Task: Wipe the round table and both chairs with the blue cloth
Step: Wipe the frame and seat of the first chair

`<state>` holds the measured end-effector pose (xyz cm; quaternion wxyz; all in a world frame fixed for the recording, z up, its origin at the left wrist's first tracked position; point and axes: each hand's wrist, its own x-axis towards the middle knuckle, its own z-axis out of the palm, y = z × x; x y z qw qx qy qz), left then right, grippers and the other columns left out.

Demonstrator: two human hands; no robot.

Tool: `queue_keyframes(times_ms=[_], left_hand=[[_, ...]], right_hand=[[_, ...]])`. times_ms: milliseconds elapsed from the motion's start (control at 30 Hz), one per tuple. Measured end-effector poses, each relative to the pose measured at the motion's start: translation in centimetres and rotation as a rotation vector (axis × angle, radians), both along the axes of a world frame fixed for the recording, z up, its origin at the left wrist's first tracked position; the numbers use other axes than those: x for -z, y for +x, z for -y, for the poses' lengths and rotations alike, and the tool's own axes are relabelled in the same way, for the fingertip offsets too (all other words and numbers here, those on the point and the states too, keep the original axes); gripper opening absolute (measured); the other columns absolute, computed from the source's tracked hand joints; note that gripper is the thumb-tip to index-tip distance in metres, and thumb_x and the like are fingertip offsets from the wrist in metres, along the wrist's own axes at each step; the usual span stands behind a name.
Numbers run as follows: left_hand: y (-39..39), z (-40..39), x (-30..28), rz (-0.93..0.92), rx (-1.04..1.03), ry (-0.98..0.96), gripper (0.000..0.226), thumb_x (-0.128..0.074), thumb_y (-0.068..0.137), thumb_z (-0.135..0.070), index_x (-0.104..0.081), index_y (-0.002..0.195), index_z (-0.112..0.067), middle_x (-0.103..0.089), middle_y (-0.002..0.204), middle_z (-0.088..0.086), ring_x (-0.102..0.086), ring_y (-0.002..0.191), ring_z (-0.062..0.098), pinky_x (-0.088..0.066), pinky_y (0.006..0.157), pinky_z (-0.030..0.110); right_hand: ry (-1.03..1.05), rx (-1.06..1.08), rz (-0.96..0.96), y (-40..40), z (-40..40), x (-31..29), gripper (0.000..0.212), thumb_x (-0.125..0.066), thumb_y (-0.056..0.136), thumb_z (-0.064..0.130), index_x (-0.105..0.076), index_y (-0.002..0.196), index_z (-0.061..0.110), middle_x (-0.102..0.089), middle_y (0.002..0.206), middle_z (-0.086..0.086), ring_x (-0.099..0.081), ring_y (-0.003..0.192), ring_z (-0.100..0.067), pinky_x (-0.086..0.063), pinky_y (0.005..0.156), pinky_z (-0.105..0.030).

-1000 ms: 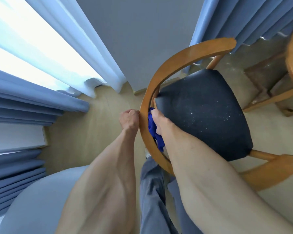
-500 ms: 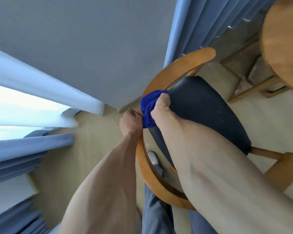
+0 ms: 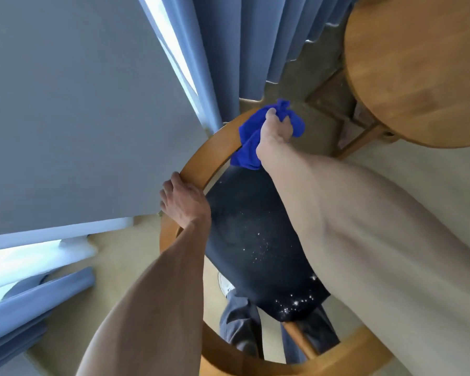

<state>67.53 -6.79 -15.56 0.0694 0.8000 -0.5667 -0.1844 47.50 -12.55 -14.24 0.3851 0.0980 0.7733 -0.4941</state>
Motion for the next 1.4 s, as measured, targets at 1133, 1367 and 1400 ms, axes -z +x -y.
queue_keyframes(times_ms=[1133,1367,1400], left_hand=[[2.8,-12.4,17.1,-0.182,-0.749,0.29,0.027,-0.037,0.092,-0.025,-0.051,0.113,-0.013,-0.06,0.115,0.016,-0.056,0.109,0.038,-0.044,0.094,0.046],[4.2,-15.7,19.1,-0.207,-0.639,0.146,0.034,-0.036,0.093,-0.037,-0.052,0.122,-0.028,-0.058,0.112,0.008,-0.053,0.105,0.029,-0.041,0.09,0.041],[4.6,-15.8,19.1,-0.224,-0.628,0.134,0.034,-0.038,0.093,-0.039,-0.052,0.123,-0.029,-0.058,0.112,0.007,-0.053,0.105,0.028,-0.041,0.09,0.039]], right_hand=[[0.171,-1.574,-1.251,10.1,-11.9,19.1,0.063,-0.051,0.087,0.048,-0.042,0.145,0.026,-0.019,0.162,-0.016,-0.014,0.15,-0.034,-0.015,0.12,-0.047],[0.219,-1.545,-1.345,10.3,-10.6,20.2,0.073,-0.038,0.083,0.063,-0.039,0.147,0.028,-0.034,0.154,-0.019,-0.031,0.14,-0.037,-0.027,0.105,-0.05],[0.241,-1.564,-1.35,11.3,-10.5,20.0,0.071,-0.038,0.084,0.061,-0.04,0.146,0.027,-0.035,0.152,-0.02,-0.032,0.138,-0.037,-0.028,0.104,-0.05]])
